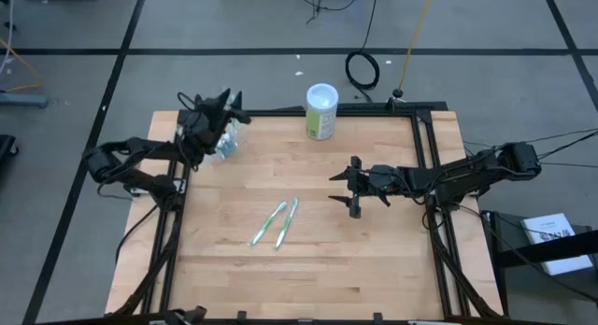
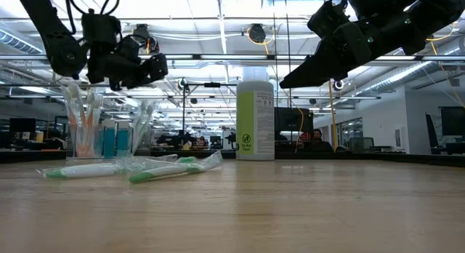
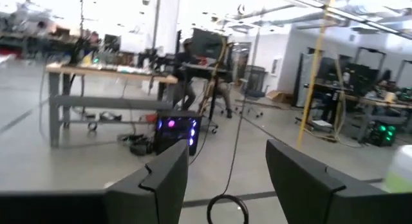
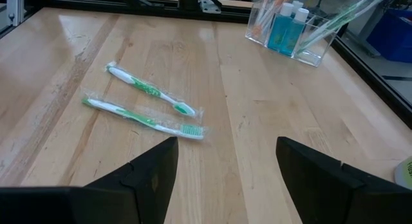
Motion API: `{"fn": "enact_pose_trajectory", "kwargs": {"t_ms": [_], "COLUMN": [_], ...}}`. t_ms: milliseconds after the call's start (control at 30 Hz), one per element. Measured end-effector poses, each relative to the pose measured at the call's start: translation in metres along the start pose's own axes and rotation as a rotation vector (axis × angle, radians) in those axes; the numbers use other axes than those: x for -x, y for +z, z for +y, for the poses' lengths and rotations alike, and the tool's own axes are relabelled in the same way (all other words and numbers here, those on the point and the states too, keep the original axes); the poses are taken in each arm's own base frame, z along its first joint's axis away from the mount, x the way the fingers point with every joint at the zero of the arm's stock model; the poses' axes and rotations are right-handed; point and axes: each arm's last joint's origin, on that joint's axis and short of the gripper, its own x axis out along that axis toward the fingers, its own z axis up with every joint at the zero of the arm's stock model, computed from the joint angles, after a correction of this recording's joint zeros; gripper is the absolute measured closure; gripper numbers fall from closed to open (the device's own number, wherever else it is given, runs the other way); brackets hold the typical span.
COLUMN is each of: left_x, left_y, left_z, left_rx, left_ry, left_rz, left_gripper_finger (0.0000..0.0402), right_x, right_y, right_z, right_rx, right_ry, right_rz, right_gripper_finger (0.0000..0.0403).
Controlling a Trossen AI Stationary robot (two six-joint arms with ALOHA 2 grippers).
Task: Pick & Place toothbrushing station
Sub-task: Put the green toothbrush into the right section of the transparent organizer
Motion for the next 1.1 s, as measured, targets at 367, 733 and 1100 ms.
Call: {"fn": "enact_pose_trajectory", "kwargs": {"t_ms": [367,733,1100], "left_x": [0.027,0.072,0.135], "left_y": [-0.004,-0.005,-0.018], "left_z": [-0.047,-0.143,-0.188], "left_rx": [-0.022,-0.259,-0.297], "left_ry": [-0.387,-0.682,-0.805], "left_rz": [0.111,0.815,1.059], "left_gripper_finger": [0.019,0.019,0.019], "right_x": [0.0,0.0,0.0], "right_y": [0.0,0.0,-0.001], "right_z": [0.0,0.0,-0.001], "right_rx": [-0.002,-0.001,-0.012], "right_ry": [0.0,-0.005,-0.009], "right_rz": [0.0,0.0,0.005], "right_gripper_finger": [0.0149,0.0149,0.0149]}}
